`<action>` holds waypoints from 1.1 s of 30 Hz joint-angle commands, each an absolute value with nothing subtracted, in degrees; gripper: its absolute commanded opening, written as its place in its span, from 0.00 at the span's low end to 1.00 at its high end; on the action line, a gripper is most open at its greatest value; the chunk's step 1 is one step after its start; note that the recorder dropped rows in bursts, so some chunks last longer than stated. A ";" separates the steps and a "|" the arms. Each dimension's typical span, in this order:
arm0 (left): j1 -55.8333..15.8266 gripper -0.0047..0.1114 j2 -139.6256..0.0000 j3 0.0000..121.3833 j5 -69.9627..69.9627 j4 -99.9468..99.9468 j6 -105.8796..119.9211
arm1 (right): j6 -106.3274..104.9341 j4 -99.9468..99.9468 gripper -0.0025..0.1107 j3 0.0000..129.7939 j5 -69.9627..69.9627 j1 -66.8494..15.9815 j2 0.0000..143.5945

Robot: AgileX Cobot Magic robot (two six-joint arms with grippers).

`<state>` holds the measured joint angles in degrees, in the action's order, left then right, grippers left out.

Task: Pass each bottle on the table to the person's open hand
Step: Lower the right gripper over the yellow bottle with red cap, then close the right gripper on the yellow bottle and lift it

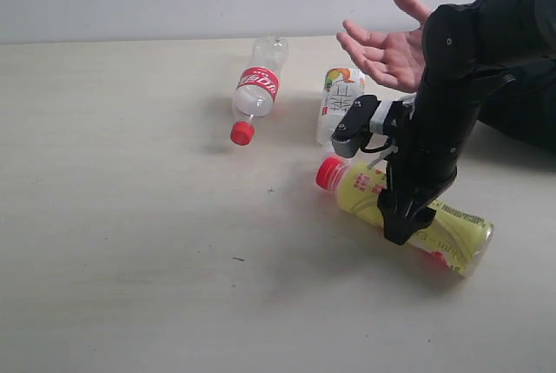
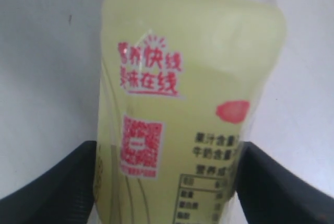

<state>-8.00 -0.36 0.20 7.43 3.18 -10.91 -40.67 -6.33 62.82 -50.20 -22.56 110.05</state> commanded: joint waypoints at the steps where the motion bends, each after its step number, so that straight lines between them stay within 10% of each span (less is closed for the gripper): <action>1: -7.95 0.04 0.00 0.00 7.11 2.68 -10.84 | -40.37 -5.98 0.19 63.23 -52.76 -22.68 110.05; 4: -7.95 0.04 0.00 0.00 7.11 2.68 -10.84 | -40.37 -5.98 0.02 63.23 -56.10 -22.68 109.94; 33: -7.95 0.04 0.00 0.00 7.11 2.68 -10.84 | -7.18 -6.34 0.02 64.43 -66.10 -22.68 73.43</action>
<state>-8.00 -0.36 0.20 7.43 3.18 -10.91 -12.67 -11.07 63.10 -67.98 -22.59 76.03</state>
